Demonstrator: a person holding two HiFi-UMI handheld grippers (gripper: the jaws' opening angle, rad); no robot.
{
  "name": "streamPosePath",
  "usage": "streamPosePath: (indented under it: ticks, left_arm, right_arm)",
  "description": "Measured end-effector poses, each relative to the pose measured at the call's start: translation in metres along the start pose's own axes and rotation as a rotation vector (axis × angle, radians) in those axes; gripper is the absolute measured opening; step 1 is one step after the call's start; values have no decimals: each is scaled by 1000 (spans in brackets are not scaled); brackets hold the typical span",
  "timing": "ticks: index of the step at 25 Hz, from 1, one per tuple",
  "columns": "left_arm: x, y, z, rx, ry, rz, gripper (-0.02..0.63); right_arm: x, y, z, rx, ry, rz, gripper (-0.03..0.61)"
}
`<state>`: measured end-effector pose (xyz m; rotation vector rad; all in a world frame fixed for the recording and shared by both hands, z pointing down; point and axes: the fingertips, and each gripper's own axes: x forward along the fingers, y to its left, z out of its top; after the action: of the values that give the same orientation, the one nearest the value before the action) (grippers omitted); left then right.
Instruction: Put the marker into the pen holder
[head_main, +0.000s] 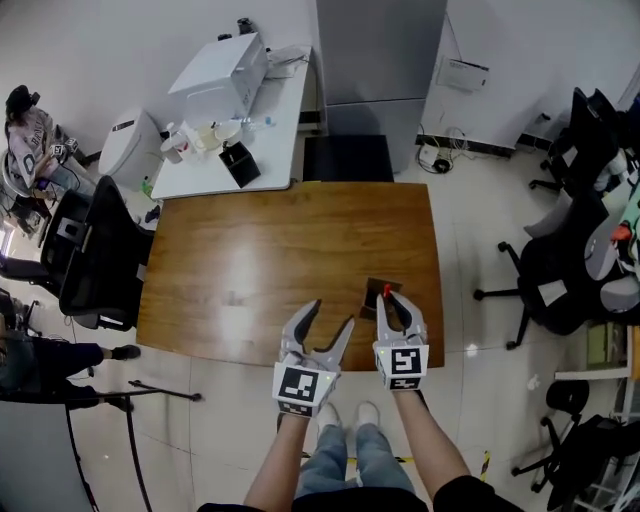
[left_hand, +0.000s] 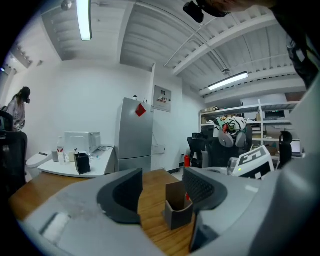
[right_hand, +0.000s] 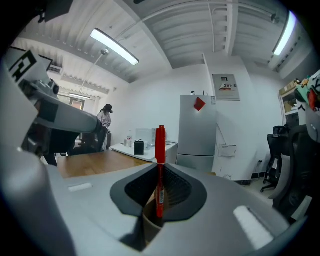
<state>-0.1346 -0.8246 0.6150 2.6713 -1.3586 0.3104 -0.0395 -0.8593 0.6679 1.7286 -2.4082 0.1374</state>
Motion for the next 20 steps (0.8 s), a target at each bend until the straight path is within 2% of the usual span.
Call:
streamPosePath:
  ticks: [7, 14, 20]
  left_arm:
    - [16, 8, -37, -42, 54, 1, 256]
    - [18, 7, -57, -79, 81, 10, 258]
    - [15, 0, -63, -100, 90, 18, 258]
  right_arm:
    - [17, -11, -49, 45, 36, -37, 37]
    - [14, -18, -96, 61, 207, -67, 38]
    - [15, -18, -104, 130, 284, -27, 49]
